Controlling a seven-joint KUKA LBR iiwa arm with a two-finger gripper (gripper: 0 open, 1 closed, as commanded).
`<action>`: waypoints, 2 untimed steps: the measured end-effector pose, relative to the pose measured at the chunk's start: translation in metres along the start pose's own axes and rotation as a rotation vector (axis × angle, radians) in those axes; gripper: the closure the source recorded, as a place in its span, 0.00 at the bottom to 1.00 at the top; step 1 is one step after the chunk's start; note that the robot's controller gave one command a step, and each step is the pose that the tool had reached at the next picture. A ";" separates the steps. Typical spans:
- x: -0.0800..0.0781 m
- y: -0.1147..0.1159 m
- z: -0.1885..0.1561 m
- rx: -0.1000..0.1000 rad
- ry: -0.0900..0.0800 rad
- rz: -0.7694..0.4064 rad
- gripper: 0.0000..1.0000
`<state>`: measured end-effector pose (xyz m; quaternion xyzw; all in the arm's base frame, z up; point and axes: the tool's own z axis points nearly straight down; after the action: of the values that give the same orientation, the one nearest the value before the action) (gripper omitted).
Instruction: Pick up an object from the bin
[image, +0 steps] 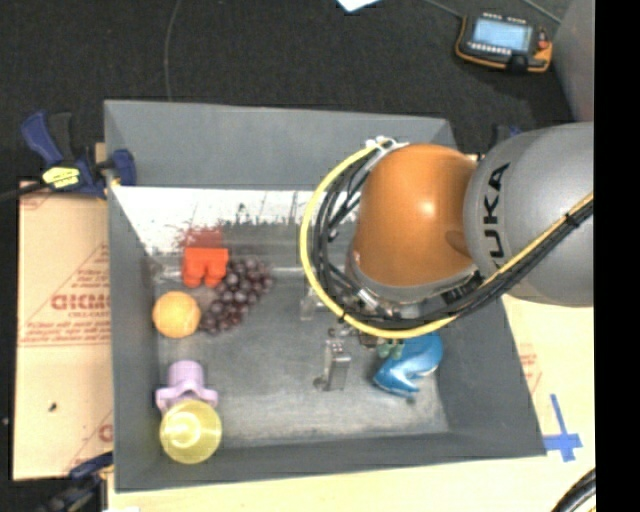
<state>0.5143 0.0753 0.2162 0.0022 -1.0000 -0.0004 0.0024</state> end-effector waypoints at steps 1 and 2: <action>-0.002 0.000 -0.004 -0.001 -0.008 0.004 0.00; -0.084 0.050 0.145 -0.003 -0.008 0.047 0.00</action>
Offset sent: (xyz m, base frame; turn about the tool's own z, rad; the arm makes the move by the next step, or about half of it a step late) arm 0.0825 0.0506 -0.1462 0.0499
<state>0.5978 0.1256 0.0708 -0.0214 -0.9998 -0.0018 -0.0018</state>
